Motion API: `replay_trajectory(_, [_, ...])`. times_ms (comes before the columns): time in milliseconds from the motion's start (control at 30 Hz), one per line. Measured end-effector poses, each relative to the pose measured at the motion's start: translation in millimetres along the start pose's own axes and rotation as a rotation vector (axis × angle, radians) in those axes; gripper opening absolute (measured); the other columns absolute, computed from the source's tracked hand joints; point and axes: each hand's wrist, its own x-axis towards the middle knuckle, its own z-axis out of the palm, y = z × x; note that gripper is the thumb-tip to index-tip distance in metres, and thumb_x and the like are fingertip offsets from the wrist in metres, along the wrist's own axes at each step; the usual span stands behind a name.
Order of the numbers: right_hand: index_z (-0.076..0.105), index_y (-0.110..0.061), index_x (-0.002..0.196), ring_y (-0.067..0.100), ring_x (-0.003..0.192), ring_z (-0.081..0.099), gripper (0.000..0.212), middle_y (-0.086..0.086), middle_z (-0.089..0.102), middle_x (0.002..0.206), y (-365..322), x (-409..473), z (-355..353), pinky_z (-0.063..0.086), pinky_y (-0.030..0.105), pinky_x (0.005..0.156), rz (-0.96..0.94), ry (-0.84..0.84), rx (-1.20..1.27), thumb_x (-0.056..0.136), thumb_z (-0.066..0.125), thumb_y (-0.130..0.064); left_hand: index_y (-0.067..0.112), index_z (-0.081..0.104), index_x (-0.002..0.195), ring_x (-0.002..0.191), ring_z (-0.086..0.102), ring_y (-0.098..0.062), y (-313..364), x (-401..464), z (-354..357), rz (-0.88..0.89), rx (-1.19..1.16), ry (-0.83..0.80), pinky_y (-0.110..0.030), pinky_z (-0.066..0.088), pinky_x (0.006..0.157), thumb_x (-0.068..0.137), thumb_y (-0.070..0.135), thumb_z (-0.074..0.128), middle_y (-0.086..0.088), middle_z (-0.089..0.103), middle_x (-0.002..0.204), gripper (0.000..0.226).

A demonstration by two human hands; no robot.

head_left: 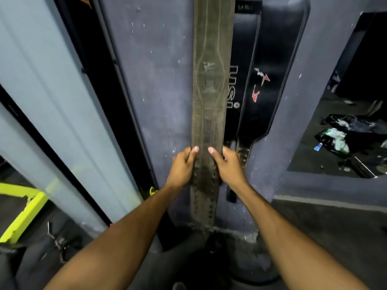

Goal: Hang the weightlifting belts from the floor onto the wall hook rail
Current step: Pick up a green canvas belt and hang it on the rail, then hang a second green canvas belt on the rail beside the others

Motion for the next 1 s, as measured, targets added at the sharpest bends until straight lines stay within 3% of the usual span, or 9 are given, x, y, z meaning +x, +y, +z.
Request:
replay_trajectory(100, [0.070,-0.022,0.115,0.014,0.098,0.075,0.054,-0.003,0.080,0.102,11,-25,-6,0.061,0.037,0.089,0.046,-0.086,-0.068,0.093,0.054,-0.068,0.012,0.070,0.109,0.110,0.072,-0.022,-5,-15,2,-0.012,-0.070,-0.020,-0.046,0.054,0.101,0.105,0.051,0.041,-0.005,0.077,0.109,0.049])
replay_trajectory(167, [0.066,-0.025,0.118,0.015,0.094,0.073,0.051,-0.008,0.077,0.099,38,-44,-10,0.057,0.033,0.081,0.121,-0.143,-0.138,0.095,0.052,-0.068,0.014,0.064,0.114,0.116,0.067,-0.026,-23,-31,8,-0.098,0.000,0.013,-0.047,0.050,0.105,0.106,0.053,0.038,-0.008,0.073,0.116,0.047])
replay_trajectory(233, [0.062,-0.021,0.127,0.025,0.095,0.071,0.053,-0.001,0.076,0.104,71,-60,-13,0.048,0.032,0.075,0.214,-0.168,-0.216,0.100,0.051,-0.064,0.018,0.059,0.116,0.119,0.063,-0.031,-50,-49,16,-0.204,0.066,0.040,-0.044,0.047,0.104,0.107,0.052,0.038,-0.009,0.069,0.119,0.041])
replay_trajectory(367, [0.059,-0.018,0.138,0.029,0.112,0.067,0.057,0.009,0.074,0.121,130,-95,-12,0.044,0.030,0.083,0.387,-0.229,-0.279,0.101,0.051,-0.061,0.019,0.060,0.116,0.123,0.060,-0.032,-96,-87,40,-0.370,0.070,-0.033,-0.038,0.044,0.101,0.107,0.050,0.038,-0.011,0.068,0.122,0.039])
replay_trajectory(533, [0.062,-0.012,0.129,0.030,0.115,0.066,0.049,0.010,0.073,0.117,187,-124,1,0.047,0.031,0.088,0.548,-0.274,-0.294,0.102,0.057,-0.053,0.012,0.061,0.134,0.137,0.053,-0.025,-147,-115,77,-0.528,-0.003,-0.130,-0.025,0.037,0.108,0.109,0.041,0.042,-0.014,0.062,0.142,0.043])
replay_trajectory(667, [0.064,-0.010,0.129,0.036,0.117,0.067,0.048,0.016,0.074,0.120,241,-135,13,0.051,0.045,0.102,0.659,-0.319,-0.297,0.103,0.058,-0.049,0.015,0.064,0.130,0.133,0.057,-0.028,-205,-124,107,-0.652,0.004,-0.213,-0.035,0.042,0.112,0.106,0.048,0.044,-0.009,0.066,0.135,0.045])
replay_trajectory(800, [0.065,-0.009,0.128,0.033,0.121,0.067,0.047,0.013,0.073,0.128,313,-136,31,0.051,0.041,0.102,0.746,-0.328,-0.321,0.102,0.060,-0.048,0.018,0.065,0.131,0.133,0.058,-0.030,-278,-123,142,-0.782,0.008,-0.281,-0.045,0.042,0.116,0.100,0.058,0.045,-0.012,0.066,0.137,0.055])
replay_trajectory(933, [0.065,0.000,0.120,0.035,0.117,0.069,0.041,0.019,0.073,0.122,410,-137,62,0.051,0.041,0.100,0.829,-0.301,-0.315,0.102,0.065,-0.037,0.021,0.064,0.132,0.130,0.060,-0.030,-373,-118,188,-0.891,0.015,-0.355,-0.044,0.044,0.115,0.084,0.076,0.040,-0.011,0.067,0.136,0.077])
replay_trajectory(1000, [0.065,0.002,0.122,0.037,0.118,0.067,0.042,0.021,0.073,0.122,464,-137,84,0.048,0.032,0.096,0.852,-0.318,-0.331,0.102,0.066,-0.034,0.021,0.064,0.133,0.129,0.062,-0.029,-429,-120,210,-0.958,-0.005,-0.362,-0.047,0.045,0.114,0.073,0.085,0.041,-0.011,0.067,0.135,0.091])
